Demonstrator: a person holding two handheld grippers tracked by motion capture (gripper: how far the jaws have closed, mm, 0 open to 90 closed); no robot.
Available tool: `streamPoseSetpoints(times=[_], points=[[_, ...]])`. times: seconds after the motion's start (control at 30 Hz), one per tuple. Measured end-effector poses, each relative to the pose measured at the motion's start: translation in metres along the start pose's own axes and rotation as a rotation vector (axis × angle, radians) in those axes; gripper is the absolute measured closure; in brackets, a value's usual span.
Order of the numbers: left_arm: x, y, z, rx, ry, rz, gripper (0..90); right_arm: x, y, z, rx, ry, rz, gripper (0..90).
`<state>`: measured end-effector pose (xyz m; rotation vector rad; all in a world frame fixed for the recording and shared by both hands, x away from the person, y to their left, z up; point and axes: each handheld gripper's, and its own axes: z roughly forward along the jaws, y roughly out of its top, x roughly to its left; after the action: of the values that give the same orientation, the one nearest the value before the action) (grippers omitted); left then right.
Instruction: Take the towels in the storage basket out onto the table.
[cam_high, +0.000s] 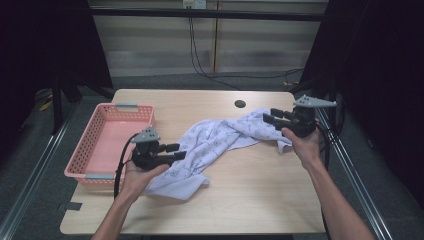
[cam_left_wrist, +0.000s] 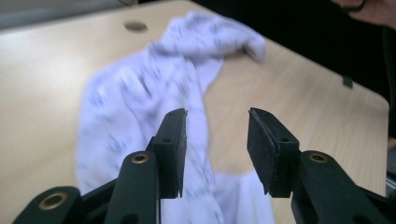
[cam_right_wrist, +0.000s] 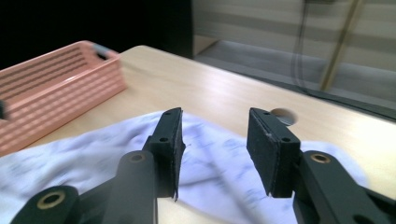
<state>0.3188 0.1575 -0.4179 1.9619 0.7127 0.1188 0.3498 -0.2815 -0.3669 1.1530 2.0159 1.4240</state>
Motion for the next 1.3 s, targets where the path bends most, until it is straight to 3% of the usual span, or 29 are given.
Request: streamPoseSetpoints(times=[0.17,0.27,0.4,0.47,0.5,0.6,0.63,0.73,0.77,0.8,0.9,1.03,1.07,1.13,1.17,1.23,1.3], points=[[-0.008,-0.04,0.023,0.107,-0.075,-0.003,57.0,0.012,-0.028,-0.006,0.003,0.064,0.028,54.4],[-0.017,-0.046,0.029,0.168,-0.1,0.045,56.5,0.016,-0.042,-0.008,0.011,0.089,0.044,54.6],[-0.025,-0.05,0.032,0.17,-0.147,0.053,46.6,0.024,-0.067,-0.013,0.036,0.111,0.061,54.5],[-0.029,-0.054,0.039,0.225,-0.125,0.079,42.8,0.027,-0.076,-0.014,0.047,0.118,0.066,54.4],[-0.029,-0.056,0.042,0.241,-0.134,0.088,40.4,0.029,-0.083,-0.016,0.065,0.125,0.067,54.0],[-0.033,-0.061,0.054,0.313,-0.096,0.122,41.0,0.036,-0.096,-0.019,0.103,0.138,0.061,53.5],[-0.036,-0.062,0.056,0.334,-0.043,0.16,45.3,0.038,-0.099,-0.02,0.112,0.138,0.057,53.4],[-0.037,-0.06,0.056,0.342,0.024,0.21,66.9,0.042,-0.105,-0.018,0.131,0.15,0.053,53.1],[-0.035,-0.058,0.056,0.335,-0.008,0.177,79.0,0.044,-0.108,-0.015,0.15,0.152,0.044,53.1],[-0.034,-0.058,0.057,0.318,-0.034,0.144,82.3,0.045,-0.109,-0.013,0.162,0.159,0.037,53.1],[-0.036,-0.044,0.052,0.222,-0.16,0.06,83.5,0.05,-0.11,-0.009,0.178,0.16,0.028,53.4],[-0.048,-0.009,0.04,0.053,-0.286,0.027,83.4,0.052,-0.106,-0.011,0.158,0.163,0.021,53.8],[-0.051,0.006,0.038,-0.017,-0.338,-0.007,83.4,0.052,-0.105,-0.012,0.155,0.163,0.025,53.8],[-0.055,0.022,0.038,-0.084,-0.392,-0.029,83.4,0.054,-0.102,-0.015,0.138,0.162,0.021,53.8],[-0.056,0.028,0.04,-0.091,-0.388,-0.035,82.9,0.054,-0.102,-0.017,0.132,0.166,0.017,53.9],[-0.055,0.03,0.052,-0.059,-0.383,-0.031,79.7,0.056,-0.102,-0.019,0.127,0.166,0.01,53.8],[-0.053,0.021,0.07,0.012,-0.349,-0.056,72.5,0.058,-0.105,-0.02,0.139,0.169,0.0,53.8]])
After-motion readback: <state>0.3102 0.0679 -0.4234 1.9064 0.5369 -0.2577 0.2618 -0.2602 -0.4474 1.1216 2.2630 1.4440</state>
